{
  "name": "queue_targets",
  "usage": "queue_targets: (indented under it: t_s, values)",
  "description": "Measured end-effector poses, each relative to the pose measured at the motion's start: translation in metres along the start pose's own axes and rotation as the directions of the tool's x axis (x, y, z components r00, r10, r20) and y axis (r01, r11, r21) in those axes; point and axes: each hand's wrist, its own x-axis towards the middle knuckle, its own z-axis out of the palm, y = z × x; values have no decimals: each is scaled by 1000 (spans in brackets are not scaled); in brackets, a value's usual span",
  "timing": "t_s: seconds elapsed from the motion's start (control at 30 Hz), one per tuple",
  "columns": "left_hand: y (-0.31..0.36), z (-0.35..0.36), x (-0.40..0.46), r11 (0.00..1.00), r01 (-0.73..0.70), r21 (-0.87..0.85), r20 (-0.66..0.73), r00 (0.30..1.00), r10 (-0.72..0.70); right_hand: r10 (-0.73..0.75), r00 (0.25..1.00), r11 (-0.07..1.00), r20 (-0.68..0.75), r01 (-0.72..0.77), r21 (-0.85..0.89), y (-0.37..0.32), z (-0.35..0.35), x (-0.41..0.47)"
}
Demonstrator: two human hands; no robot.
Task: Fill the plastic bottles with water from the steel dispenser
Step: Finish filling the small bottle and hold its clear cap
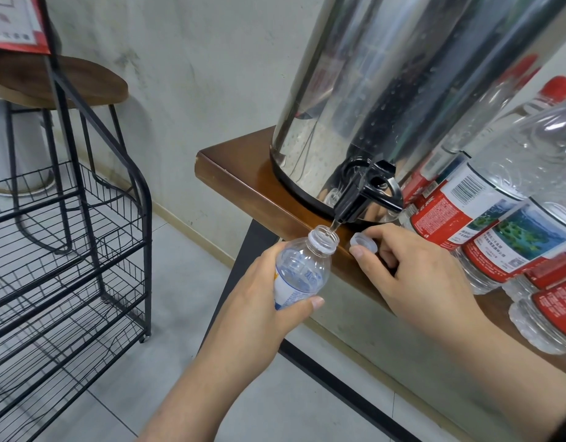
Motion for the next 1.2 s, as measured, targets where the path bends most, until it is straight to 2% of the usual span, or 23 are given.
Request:
queue_targets:
  t_s: [1.2]
  values:
    - [3,-1,0,1000,10,-6,10,1000,-10,4,1000,1000,16,-4,-11,0,0,0]
